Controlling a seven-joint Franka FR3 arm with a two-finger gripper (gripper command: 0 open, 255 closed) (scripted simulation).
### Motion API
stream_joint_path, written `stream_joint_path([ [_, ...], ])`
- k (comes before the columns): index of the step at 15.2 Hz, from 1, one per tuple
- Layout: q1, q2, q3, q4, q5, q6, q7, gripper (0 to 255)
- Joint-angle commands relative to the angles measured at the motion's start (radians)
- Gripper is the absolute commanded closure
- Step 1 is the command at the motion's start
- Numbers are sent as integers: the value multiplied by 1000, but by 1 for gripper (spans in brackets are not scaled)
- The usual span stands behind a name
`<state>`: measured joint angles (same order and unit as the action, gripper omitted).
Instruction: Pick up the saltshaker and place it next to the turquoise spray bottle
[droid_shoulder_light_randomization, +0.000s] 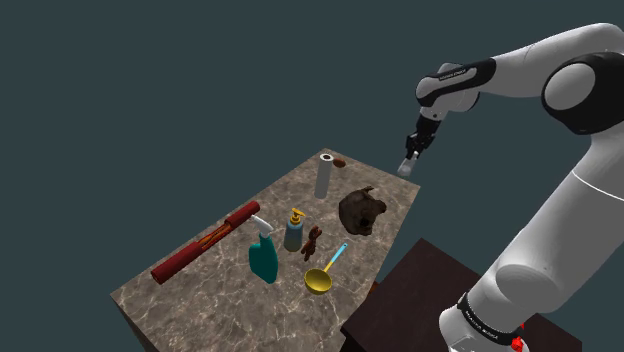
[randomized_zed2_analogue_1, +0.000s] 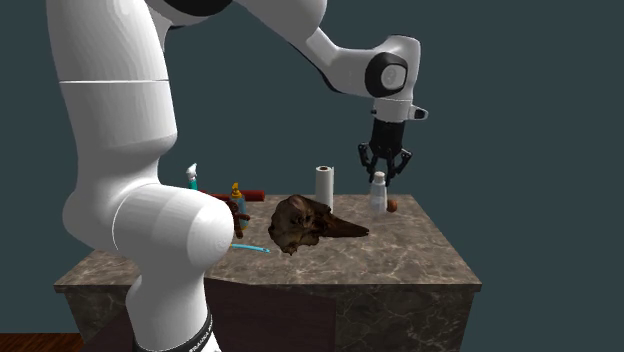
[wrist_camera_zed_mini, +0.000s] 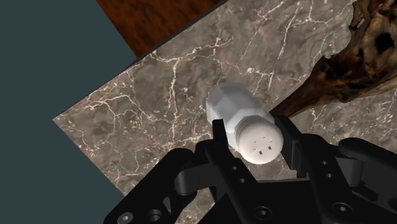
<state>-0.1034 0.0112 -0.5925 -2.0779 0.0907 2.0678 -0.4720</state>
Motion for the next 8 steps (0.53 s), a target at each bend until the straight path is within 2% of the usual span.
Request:
stream_joint_path([
  [1, 1, -12, 1, 18, -9, -28, 8, 255],
  [8, 3, -43, 4, 83, -31, -118, 29, 255],
])
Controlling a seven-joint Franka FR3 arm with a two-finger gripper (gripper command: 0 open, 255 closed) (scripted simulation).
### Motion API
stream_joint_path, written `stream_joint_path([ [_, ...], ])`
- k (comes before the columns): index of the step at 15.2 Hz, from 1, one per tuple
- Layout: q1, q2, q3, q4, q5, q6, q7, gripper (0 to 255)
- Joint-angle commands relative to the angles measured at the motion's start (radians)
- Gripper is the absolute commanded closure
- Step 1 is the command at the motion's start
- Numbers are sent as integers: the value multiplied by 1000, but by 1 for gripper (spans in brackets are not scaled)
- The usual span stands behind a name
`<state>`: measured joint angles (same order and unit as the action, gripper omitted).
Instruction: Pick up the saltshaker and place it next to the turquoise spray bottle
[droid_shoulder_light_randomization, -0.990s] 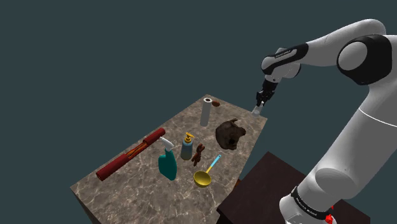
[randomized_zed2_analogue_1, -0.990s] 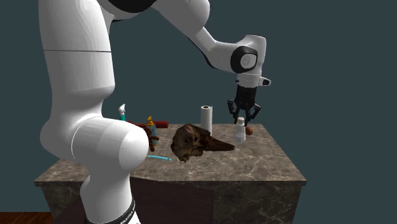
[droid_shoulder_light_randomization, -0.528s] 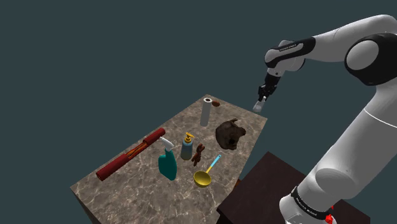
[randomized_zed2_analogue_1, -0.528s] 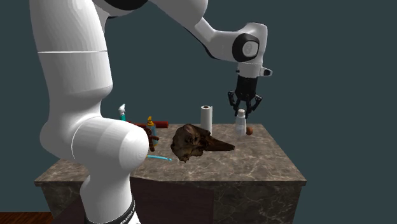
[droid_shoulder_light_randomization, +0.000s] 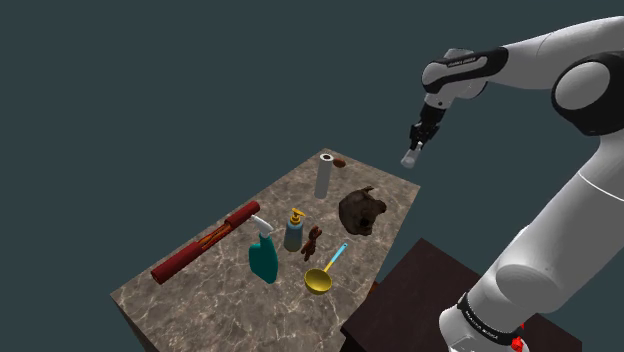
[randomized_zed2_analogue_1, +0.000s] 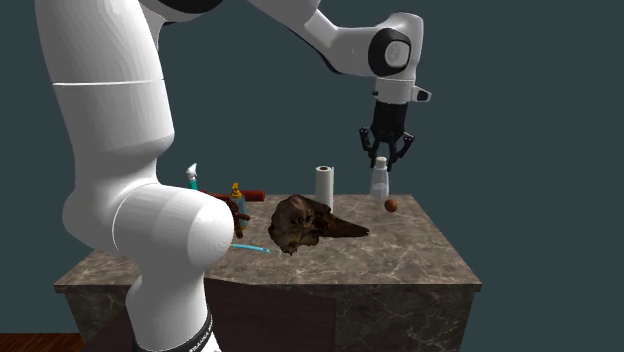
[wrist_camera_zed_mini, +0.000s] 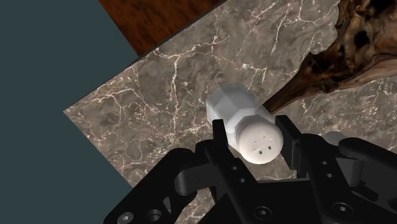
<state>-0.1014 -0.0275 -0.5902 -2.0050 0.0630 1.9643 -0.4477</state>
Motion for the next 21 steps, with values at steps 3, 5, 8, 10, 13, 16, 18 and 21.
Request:
stream_joint_path([
  [3, 2, -14, 3, 41, -10, -53, 12, 255],
  [5, 2, -20, 4, 63, -13, -79, 15, 255],
  [8, 3, -25, 5, 98, -17, -119, 20, 255],
  [10, 3, -28, 6, 122, -19, -145, 23, 255],
  [13, 4, -30, 6, 160, -20, -184, 26, 255],
  [16, 37, -96, 54, 93, -51, -169, 116, 255],
  [18, 56, -133, 87, 54, -65, -161, 174, 255],
  [21, 83, -178, 138, 6, -77, -151, 257, 255],
])
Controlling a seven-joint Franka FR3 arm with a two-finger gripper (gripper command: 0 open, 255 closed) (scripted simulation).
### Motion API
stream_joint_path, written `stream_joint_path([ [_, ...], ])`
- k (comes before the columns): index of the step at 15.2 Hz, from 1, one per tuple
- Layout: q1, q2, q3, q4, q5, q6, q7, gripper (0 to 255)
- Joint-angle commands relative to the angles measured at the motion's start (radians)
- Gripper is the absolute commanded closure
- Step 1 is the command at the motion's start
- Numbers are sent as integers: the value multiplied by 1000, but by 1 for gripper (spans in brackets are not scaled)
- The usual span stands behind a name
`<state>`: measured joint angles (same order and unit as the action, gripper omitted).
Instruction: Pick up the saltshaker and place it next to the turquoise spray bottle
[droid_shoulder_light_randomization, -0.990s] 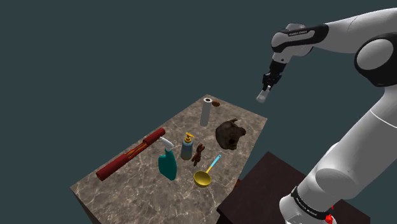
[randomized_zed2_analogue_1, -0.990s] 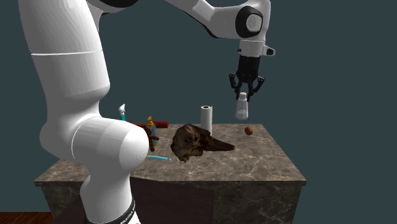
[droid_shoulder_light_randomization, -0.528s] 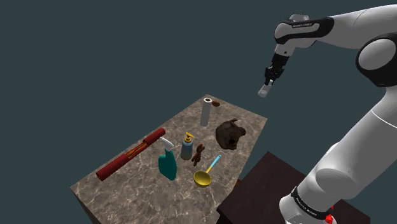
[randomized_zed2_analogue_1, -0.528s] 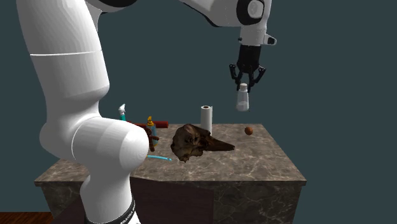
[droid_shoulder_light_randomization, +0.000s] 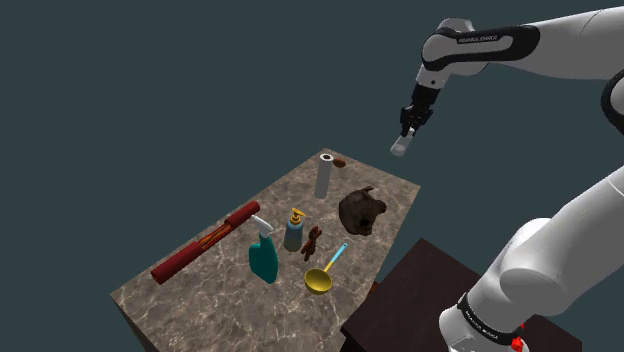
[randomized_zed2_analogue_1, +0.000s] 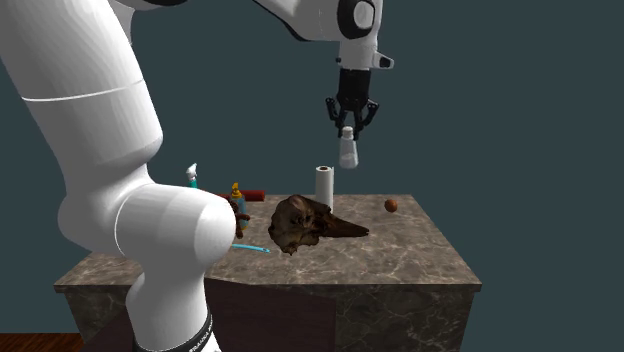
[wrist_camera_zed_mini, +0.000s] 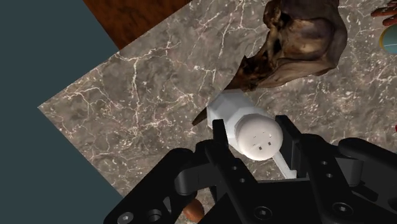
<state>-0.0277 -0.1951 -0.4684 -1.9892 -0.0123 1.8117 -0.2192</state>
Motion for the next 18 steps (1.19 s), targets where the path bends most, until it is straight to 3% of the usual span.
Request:
stream_joint_path([
  [1, 18, -23, 33, -24, -4, 5, 55, 255],
  [10, 100, -82, 183, -99, 8, 29, 285, 255],
  [18, 178, -60, 308, -89, 41, 47, 474, 255],
])
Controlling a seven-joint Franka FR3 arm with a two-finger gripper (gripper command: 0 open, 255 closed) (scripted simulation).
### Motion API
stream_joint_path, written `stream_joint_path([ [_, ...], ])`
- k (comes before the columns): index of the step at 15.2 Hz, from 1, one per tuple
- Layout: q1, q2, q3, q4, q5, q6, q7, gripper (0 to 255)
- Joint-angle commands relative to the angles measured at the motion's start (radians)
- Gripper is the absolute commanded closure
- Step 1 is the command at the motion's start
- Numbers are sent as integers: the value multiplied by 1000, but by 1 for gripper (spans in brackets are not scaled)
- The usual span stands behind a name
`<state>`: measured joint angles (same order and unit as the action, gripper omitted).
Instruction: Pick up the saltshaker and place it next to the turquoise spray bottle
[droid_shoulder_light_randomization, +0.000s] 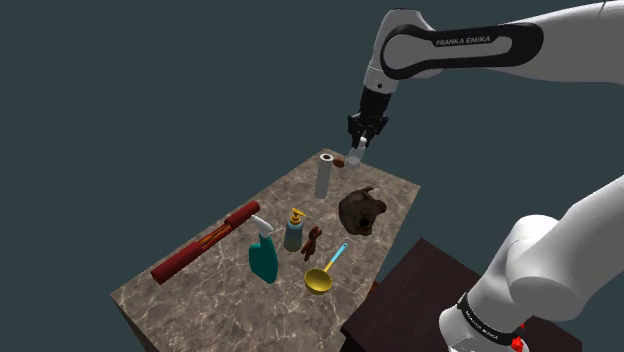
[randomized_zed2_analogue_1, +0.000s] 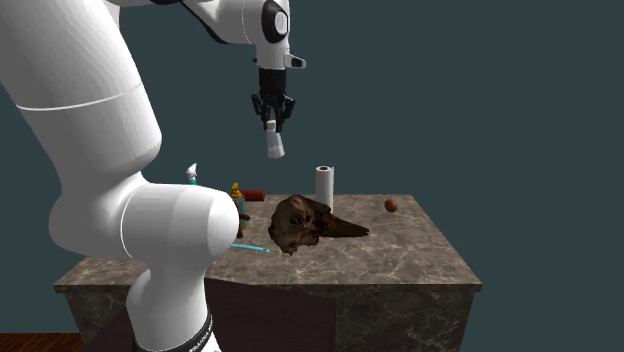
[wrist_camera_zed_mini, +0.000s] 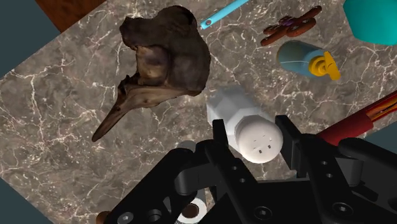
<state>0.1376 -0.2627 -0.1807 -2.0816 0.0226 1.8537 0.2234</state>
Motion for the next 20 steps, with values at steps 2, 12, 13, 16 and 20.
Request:
stream_joint_path([
  [2, 33, 23, 50, 17, 14, 9, 77, 255],
  [12, 130, 156, 184, 154, 37, 17, 299, 255],
  [13, 139, 174, 196, 174, 37, 16, 321, 255],
  [16, 168, 234, 231, 242, 33, 11, 386, 255],
  [20, 193, 289, 256, 295, 27, 16, 438, 255],
])
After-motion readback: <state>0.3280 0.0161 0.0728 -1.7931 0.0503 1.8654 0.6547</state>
